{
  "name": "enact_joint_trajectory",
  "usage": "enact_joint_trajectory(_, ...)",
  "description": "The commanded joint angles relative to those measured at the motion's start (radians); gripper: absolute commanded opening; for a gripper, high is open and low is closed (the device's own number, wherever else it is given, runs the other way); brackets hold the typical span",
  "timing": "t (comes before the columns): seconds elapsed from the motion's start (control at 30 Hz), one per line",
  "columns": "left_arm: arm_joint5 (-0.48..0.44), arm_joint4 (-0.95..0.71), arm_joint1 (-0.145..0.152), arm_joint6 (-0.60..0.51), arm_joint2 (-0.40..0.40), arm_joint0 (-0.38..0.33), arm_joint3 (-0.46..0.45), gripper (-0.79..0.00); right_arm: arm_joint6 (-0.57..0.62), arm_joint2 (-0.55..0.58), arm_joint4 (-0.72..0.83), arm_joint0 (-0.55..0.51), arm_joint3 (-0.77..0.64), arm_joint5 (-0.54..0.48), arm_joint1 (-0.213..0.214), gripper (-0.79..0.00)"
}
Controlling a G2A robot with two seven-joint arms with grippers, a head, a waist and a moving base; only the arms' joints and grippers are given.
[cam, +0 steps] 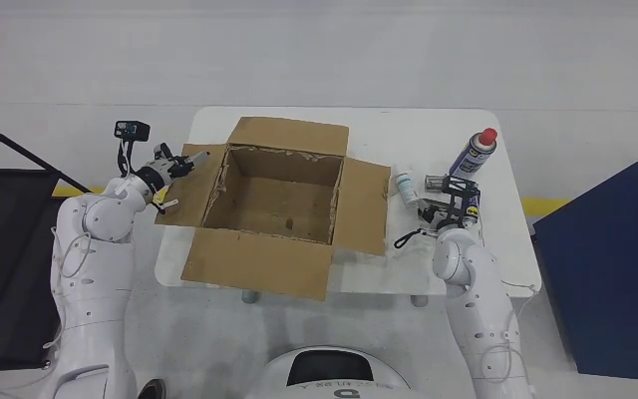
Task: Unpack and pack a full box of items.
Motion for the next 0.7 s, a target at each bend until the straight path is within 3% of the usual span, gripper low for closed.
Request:
enact_joint_trajectory(0.0,0.000,0.000,0.000,0.000,0.000,0.000,0.000,0.000,0.004,0.000,0.001,0.000,0.000,-0.002,0.001,-0.634)
enact_joint_trajectory(0.47,0.000,0.000,0.000,0.000,0.000,0.000,0.000,0.000,0.038,-0.003,0.001,0.015,0.017,-0.007,0.004,-0.523)
enact_joint_trajectory(0.6,0.000,0.000,0.000,0.000,0.000,0.000,0.000,0.000,0.040,-0.004,0.001,0.015,0.015,-0.005,0.004,-0.462)
enact_joint_trajectory(0.67,0.000,0.000,0.000,0.000,0.000,0.000,0.000,0.000,0.041,-0.004,0.002,0.013,0.011,-0.003,0.005,-0.391)
